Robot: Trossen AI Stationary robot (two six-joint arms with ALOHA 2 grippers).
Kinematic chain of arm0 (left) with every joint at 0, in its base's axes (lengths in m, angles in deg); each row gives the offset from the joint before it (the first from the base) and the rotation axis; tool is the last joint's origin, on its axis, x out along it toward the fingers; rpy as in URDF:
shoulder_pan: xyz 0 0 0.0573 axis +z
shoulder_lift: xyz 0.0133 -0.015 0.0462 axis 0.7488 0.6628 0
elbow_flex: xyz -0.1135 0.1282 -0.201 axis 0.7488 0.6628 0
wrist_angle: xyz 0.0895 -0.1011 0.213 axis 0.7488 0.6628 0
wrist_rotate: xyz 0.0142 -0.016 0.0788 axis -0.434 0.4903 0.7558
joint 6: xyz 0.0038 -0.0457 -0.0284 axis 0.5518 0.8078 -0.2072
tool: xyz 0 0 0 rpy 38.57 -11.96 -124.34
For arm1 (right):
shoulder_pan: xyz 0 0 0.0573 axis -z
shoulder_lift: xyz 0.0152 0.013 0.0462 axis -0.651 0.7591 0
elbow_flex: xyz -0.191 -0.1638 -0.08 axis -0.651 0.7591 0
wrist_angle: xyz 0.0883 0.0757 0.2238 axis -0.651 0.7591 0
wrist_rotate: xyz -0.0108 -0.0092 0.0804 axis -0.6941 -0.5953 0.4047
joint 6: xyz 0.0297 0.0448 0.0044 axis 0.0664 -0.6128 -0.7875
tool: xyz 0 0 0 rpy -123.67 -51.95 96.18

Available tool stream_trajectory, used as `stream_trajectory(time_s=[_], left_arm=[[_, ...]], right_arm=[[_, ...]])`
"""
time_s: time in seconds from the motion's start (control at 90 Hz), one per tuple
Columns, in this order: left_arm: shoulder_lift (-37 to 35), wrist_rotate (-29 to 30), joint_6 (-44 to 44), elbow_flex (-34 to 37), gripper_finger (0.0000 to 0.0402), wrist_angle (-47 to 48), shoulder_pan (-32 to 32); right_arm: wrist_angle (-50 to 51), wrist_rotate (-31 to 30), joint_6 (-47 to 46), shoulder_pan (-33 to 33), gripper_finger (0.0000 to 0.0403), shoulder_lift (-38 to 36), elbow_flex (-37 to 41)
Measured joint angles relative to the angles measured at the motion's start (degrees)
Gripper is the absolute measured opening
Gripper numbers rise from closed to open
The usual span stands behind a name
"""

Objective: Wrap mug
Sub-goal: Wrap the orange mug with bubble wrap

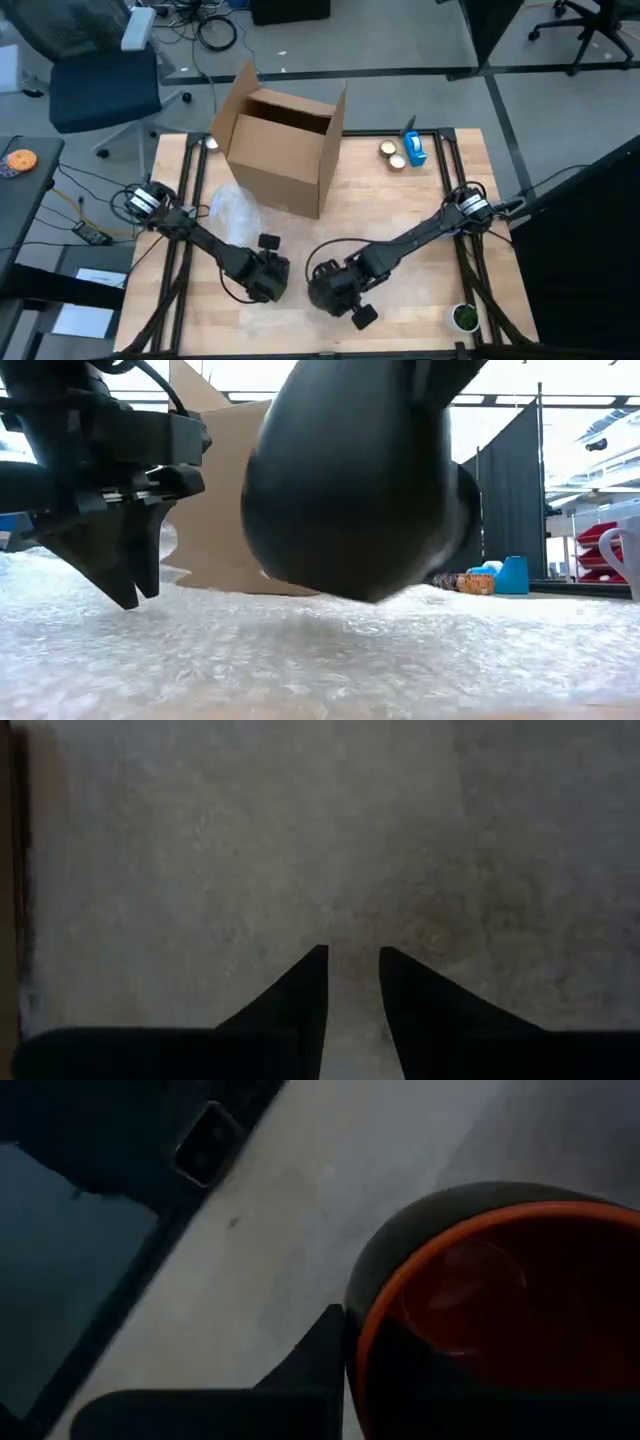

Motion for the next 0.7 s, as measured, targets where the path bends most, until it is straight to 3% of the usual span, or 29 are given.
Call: stream_trajectory(time_s=[0.144, 0.411, 0.7], left_arm=[[0.0, 0.0, 1.1, 0.0, 0.0078, -0.2, -0.1], [-0.2, -3.3, 4.2, -0.2, 0.0078, 0.2, -0.2], [-0.2, -3.8, 5.3, -7.6, 0.0078, 7.5, -1.8]], right_arm=[[0.7, -3.4, -0.1, 1.3, 0.0, 0.0, 0.0], [0.6, -0.9, -5.4, 4.0, 0.0009, 0.0, 2.1], [0.3, -0.9, -5.2, 4.0, 0.0028, -0.1, 3.6]])
